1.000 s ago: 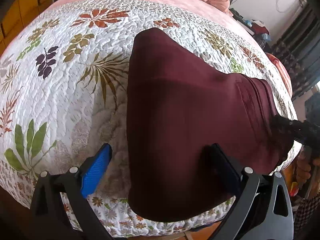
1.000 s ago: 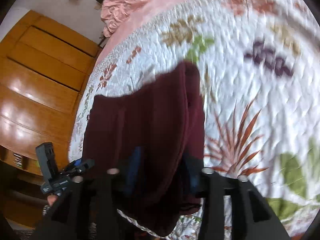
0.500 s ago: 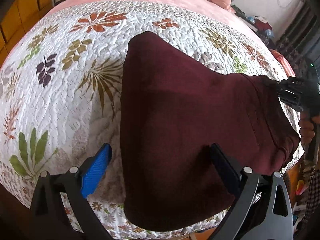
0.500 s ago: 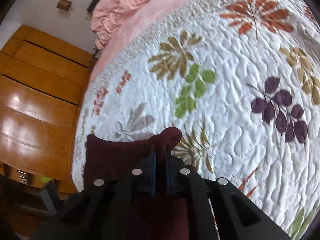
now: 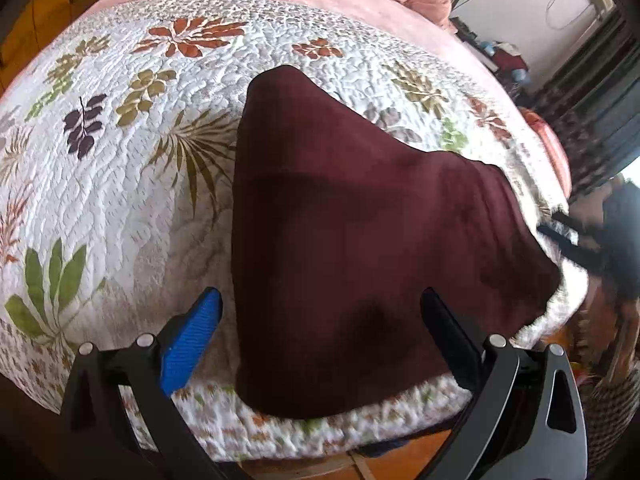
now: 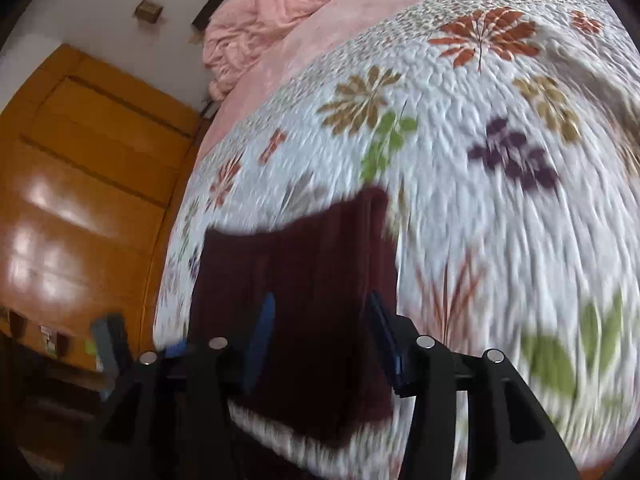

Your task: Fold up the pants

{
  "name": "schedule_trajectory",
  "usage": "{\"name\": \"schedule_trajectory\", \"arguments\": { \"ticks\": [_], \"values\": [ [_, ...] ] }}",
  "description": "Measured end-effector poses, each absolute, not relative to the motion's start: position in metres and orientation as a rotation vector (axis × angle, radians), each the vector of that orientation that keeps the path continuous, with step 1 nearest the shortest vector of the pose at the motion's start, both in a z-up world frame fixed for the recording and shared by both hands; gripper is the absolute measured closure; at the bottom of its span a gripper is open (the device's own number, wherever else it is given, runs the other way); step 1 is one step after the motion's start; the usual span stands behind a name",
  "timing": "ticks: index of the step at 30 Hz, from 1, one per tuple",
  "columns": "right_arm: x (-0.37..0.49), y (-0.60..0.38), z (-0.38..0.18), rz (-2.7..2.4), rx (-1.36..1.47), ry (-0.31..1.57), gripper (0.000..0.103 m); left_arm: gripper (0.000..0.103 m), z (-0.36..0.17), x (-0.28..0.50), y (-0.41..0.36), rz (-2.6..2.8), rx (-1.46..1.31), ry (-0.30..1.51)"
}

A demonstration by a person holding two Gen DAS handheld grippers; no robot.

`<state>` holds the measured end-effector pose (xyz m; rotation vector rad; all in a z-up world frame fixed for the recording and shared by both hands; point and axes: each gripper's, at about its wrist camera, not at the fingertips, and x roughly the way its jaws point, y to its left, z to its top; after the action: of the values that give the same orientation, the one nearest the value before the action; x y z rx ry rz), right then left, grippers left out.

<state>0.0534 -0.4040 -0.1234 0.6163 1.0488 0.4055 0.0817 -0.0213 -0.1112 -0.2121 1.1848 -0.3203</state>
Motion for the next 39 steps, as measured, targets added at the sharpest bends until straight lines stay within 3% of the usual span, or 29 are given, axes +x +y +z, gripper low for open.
{"name": "schedule_trajectory", "arguments": {
  "ticks": [8, 15, 16, 17, 18, 20, 24, 29, 34, 36, 39],
  "values": [
    [-0.003, -0.391, -0.159, 0.429, 0.758, 1.115, 0.039, 0.004, -0.128, 0.075, -0.022, -0.314, -0.279, 1.222],
    [0.006, -0.369, -0.162, 0.465, 0.802, 1.115, 0.038, 0.004, -0.133, 0.076, -0.019, -0.313, -0.297, 1.225],
    [0.008, -0.369, -0.161, 0.464, 0.805, 1.107, 0.041, 0.004, -0.134, 0.076, -0.019, -0.312, -0.301, 1.227],
    [0.009, -0.371, -0.16, 0.444, 0.802, 1.097, 0.057, 0.004, -0.134, 0.076, -0.019, -0.31, -0.303, 1.228],
    [0.011, -0.372, -0.159, 0.427, 0.784, 1.101, 0.067, 0.004, -0.134, 0.077, -0.018, -0.307, -0.306, 1.228],
    [0.012, -0.373, -0.154, 0.432, 0.786, 1.09, 0.072, 0.004, -0.13, 0.076, -0.019, -0.311, -0.306, 1.23],
    [-0.001, -0.376, -0.139, 0.414, 0.726, 1.06, 0.075, 0.004, -0.119, 0.073, -0.021, -0.329, -0.255, 1.195],
    [0.0, -0.378, -0.178, 0.353, 0.739, 1.161, 0.075, 0.003, -0.139, 0.077, -0.02, -0.341, -0.291, 1.235],
    [-0.002, -0.382, -0.168, 0.399, 0.729, 1.132, 0.065, 0.004, -0.138, 0.08, -0.012, -0.351, -0.363, 1.259],
    [-0.003, -0.383, -0.16, 0.413, 0.71, 1.124, 0.051, 0.004, -0.13, 0.08, -0.01, -0.356, -0.344, 1.241],
    [-0.001, -0.385, -0.143, 0.41, 0.687, 1.096, 0.041, 0.004, -0.12, 0.082, -0.003, -0.385, -0.346, 1.232]
  ]
}}
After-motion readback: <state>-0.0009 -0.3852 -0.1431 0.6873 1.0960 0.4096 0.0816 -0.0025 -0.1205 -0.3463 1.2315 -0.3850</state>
